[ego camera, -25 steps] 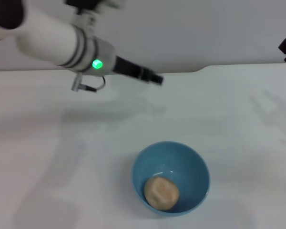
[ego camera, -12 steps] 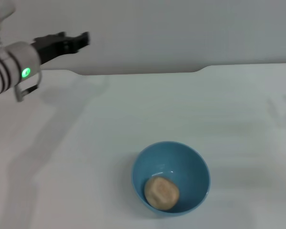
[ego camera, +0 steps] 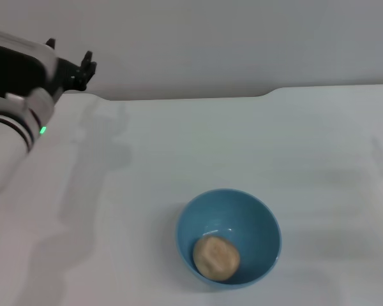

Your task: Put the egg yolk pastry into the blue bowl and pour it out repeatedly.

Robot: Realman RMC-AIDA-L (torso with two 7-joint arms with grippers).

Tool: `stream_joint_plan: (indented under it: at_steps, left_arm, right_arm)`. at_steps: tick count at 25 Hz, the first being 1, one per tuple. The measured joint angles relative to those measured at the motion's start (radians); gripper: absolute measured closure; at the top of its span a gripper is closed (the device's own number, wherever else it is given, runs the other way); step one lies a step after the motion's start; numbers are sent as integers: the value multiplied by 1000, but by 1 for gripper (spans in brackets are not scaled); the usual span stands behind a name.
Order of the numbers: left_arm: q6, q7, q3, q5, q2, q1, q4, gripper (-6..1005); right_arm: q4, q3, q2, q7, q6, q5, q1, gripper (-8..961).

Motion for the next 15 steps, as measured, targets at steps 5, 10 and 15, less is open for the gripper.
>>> stream_joint_plan:
  at_steps: [5, 10, 15]
  left_arm:
    - [397, -72, 268, 104, -5, -15, 80, 343]
    - [559, -304, 378, 111, -2, -31, 182, 343]
    - [571, -698, 382, 141, 2, -17, 283, 343]
  right_arm:
    - [23, 15, 1, -2, -5, 1, 0, 449]
    - [81, 77, 5, -93, -20, 37, 11, 449]
    - [219, 109, 6, -310, -95, 215, 43, 450]
